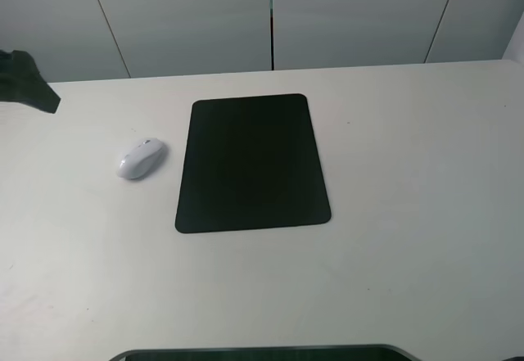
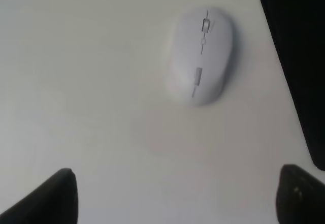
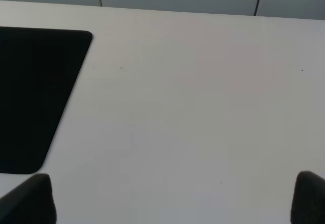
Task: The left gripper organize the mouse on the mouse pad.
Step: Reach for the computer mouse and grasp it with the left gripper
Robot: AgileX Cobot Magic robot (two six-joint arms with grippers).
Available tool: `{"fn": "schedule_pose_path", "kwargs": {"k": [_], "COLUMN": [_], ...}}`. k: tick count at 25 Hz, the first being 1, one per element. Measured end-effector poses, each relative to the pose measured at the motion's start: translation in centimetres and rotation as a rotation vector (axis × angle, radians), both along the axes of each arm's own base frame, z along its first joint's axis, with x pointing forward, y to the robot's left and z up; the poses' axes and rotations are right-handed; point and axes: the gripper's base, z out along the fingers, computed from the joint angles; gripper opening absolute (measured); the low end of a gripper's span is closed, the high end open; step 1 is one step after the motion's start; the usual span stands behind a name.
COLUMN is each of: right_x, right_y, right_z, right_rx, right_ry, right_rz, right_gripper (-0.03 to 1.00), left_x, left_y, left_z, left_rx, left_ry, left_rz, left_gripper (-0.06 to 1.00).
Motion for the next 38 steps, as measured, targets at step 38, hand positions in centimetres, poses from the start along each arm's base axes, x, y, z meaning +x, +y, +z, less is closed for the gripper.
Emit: {"fn": "schedule_pose_path", "kwargs": {"k": [38], "right_x": [0.0], "right_y": [0.0], "right_z": [0.0], "right_rx": [0.0], "right_ry": [0.0], "right_rz": [0.0], "right_gripper": [0.7], "left_x": [10.1], "left_y": [-5.6], "left_z": [-15.5], "left_rx": [0.132], "left_ry": [0.148], "left_rz": [-0.266], "left_gripper": [0.75]}}
